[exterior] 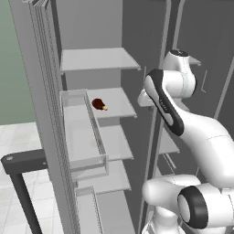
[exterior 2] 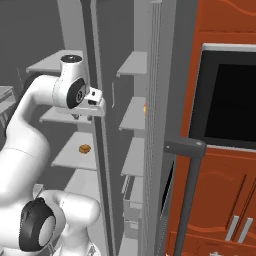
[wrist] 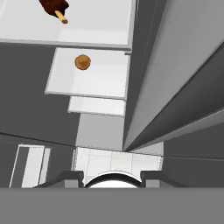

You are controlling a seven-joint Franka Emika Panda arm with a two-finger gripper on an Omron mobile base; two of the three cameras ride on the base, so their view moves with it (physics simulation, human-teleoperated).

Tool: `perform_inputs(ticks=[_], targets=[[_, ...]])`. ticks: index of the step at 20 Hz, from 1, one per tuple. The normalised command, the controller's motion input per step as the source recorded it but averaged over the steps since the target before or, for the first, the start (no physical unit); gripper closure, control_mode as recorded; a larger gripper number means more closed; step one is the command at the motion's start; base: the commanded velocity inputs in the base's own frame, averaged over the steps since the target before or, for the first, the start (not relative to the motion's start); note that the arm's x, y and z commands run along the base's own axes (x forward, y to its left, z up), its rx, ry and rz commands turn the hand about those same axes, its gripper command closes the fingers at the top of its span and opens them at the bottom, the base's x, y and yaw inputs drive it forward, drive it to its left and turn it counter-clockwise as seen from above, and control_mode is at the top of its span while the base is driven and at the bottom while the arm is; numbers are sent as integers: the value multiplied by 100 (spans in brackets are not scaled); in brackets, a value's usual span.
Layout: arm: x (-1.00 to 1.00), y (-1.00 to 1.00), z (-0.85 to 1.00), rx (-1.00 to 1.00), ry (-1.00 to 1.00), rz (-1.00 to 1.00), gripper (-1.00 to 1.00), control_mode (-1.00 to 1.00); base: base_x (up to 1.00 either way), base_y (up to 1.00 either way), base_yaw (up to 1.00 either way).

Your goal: There's a steak in the fridge that needs to be moved to the freezer for freezing. Pick up the steak from the fridge, place it on any shelf in the freezer, and close the fridge and freezer doors when done.

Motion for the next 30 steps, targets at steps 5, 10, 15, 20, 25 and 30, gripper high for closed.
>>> perform_inputs(ticks=[5, 10, 15, 20, 25, 30], targets=[[-17, 8, -1, 0, 0, 0, -100, -100, 0, 0, 0], [-42, 51, 0, 0, -4, 6, -100, -100, 0, 0, 0], [-6, 69, 0, 0, -3, 16, -100, -100, 0, 0, 0], [2, 42, 0, 0, -15, 20, -100, -100, 0, 0, 0], [5, 17, 0, 0, -20, 16, -100, -100, 0, 0, 0], [15, 3, -11, 0, -12, 7, -100, -100, 0, 0, 0]])
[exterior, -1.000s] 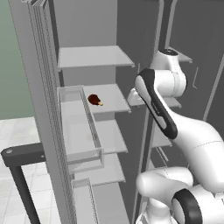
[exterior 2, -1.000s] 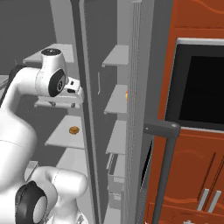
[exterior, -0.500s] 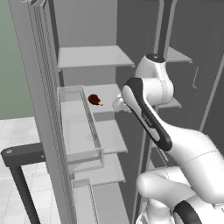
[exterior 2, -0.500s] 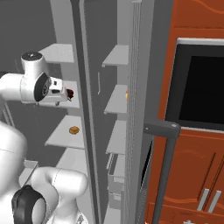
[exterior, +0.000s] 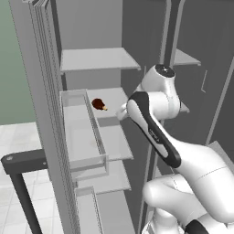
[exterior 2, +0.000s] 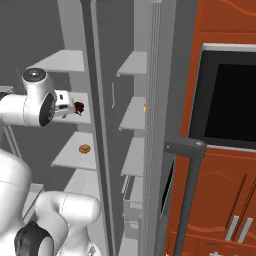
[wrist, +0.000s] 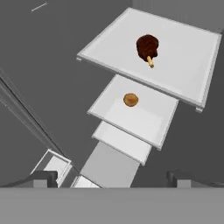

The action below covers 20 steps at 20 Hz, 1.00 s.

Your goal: There's a steak in the fridge that needs to be moved to the freezer for freezing. Pick up the steak from the fridge, place it on any shelf in the freezer, and close the fridge and freezer doors when done.

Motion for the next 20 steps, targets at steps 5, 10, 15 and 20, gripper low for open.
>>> perform_inputs(ticks=[5, 10, 15, 20], targets=[[38, 0, -9, 0, -8, 1, -100, -100, 0, 0, 0], [50, 0, -1, 0, 0, 0, -100, -100, 0, 0, 0], [48, 5, -7, 0, 0, 0, -100, -100, 0, 0, 0], [38, 16, -9, 0, 0, 0, -100, -100, 0, 0, 0]])
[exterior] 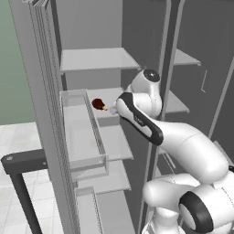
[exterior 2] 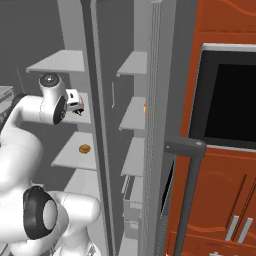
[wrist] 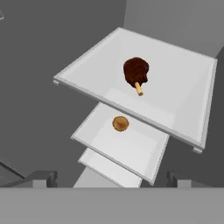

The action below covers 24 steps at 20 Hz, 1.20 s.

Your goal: There's a steak in the fridge that needs to be moved to the freezer for freezing. Pick up the steak from the fridge, place it on any shelf in the freezer, and close the fridge and freezer doors when done.

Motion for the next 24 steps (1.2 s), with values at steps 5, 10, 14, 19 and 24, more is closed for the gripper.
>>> perform_inputs(ticks=[5, 10, 14, 19, 24], targets=[[19, 20, -26, 0, 0, 0, -100, -100, 0, 0, 0], [27, 13, -14, 0, -2, 0, -100, -100, 0, 0, 0], [26, 2, -5, 0, 0, 0, -100, -100, 0, 0, 0], [20, 0, -8, 0, 0, 0, -100, -100, 0, 0, 0], [27, 0, -4, 0, 0, 0, -100, -100, 0, 0, 0]])
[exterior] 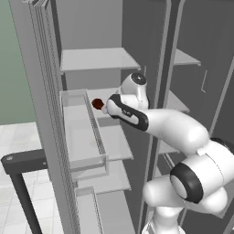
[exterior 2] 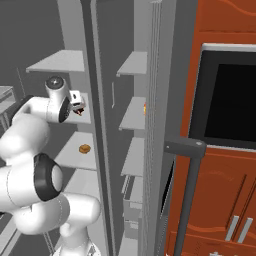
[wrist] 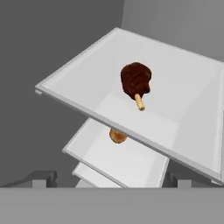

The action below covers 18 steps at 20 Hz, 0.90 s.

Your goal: There's a steak in the fridge that needs to be moved to the freezer for freezing. Pick up the steak from the fridge, place it on any shelf in the freezer, and close the fridge and freezer doors when done.

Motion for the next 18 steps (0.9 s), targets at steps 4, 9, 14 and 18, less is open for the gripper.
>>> perform_inputs(ticks=[4, 9, 14, 18], targets=[[20, 0, -19, 0, -5, 0, -100, -100, 0, 0, 0], [26, 0, -18, 0, -3, 0, -100, -100, 0, 0, 0], [18, 0, -17, 1, -5, 0, -100, -100, 0, 0, 0], [31, 0, -1, 0, 0, 0, -100, -100, 0, 0, 0]])
